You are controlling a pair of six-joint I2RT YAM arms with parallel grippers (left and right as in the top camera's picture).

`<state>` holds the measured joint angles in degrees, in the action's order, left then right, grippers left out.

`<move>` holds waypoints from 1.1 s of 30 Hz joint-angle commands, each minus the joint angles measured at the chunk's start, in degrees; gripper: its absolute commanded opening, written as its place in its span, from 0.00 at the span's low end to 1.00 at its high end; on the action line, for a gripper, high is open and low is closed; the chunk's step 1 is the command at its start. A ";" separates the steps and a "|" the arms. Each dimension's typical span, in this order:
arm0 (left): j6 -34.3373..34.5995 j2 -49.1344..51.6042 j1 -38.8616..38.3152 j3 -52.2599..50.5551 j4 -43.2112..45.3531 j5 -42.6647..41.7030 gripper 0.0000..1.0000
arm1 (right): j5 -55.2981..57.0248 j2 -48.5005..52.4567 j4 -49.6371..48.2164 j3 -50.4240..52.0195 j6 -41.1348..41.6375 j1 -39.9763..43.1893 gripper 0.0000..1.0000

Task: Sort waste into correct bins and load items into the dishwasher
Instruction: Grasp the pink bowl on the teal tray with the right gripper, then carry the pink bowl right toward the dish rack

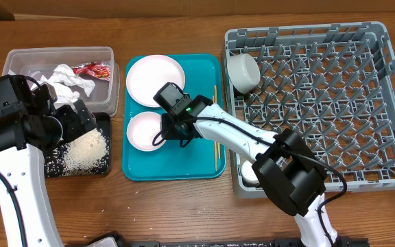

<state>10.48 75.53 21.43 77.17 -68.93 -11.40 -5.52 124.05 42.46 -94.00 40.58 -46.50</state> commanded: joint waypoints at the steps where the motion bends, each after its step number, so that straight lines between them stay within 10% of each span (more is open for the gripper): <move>1: -0.66 -0.52 0.26 0.35 0.20 -0.46 1.00 | 0.74 -0.13 -0.13 0.04 0.17 -0.04 0.33; 12: -0.66 -0.52 0.26 0.35 0.20 -0.46 0.99 | 0.74 0.17 1.09 0.09 0.15 -0.07 0.30; 23: -0.66 -0.52 0.26 0.35 0.20 -0.46 1.00 | 0.74 0.22 1.40 0.09 -0.07 -0.04 0.04; 33: -0.66 -0.52 0.26 0.35 0.20 -0.46 1.00 | 8.48 -10.03 17.79 -7.50 -5.57 6.43 0.04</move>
<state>10.48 75.53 21.43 77.17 -68.95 -11.40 -3.05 122.32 58.06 -96.95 37.41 -43.51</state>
